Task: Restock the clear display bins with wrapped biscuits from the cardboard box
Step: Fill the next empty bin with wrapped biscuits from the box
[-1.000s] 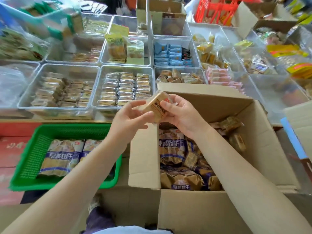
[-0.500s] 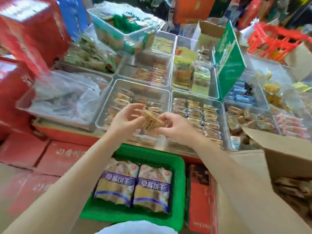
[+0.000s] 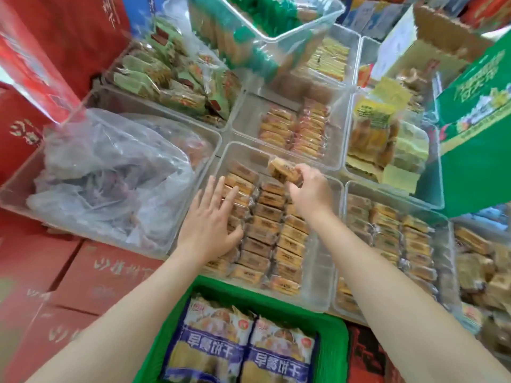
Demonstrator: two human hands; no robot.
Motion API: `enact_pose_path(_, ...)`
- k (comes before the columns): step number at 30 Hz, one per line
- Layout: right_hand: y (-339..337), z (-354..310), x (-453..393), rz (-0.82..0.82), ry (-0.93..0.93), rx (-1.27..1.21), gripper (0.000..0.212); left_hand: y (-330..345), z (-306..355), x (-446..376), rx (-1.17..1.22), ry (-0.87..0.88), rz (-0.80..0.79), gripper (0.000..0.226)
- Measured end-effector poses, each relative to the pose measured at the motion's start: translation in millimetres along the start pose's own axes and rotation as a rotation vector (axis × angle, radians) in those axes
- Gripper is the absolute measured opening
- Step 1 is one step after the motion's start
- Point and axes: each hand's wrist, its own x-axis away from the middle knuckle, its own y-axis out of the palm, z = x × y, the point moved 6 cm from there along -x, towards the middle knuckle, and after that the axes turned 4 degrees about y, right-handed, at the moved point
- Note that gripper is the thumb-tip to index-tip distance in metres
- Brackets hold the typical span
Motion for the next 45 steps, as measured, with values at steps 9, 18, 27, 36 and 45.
enact_pose_path(9,69.0,-49.1,-32.6,-0.026,-0.241,0.225,0.032,-4.5,-1.9,-0.2,0.246,-0.005,0.03,0.084)
enact_pose_path(18,58.9,-36.9,-28.3,0.006,-0.215,-0.127,0.031,-5.6,-3.3,-0.7,0.308,-0.024,0.026,0.082)
enact_pose_path(27,77.0,-68.3,-25.2,0.164,-0.421,0.188,0.019,-4.6,-4.8,-0.4,0.323,-0.029,0.059,0.08)
enact_pose_path(36,90.5,-74.4,-10.8,0.166,-0.505,0.394,0.052,-0.5,-5.5,-1.1,0.282,-0.017,0.044,0.078)
enact_pose_path(45,60.1,-43.5,-21.4,0.175,-0.26,0.102,0.031,-0.5,1.4,-50.2,-0.056,0.092,-0.067,0.084)
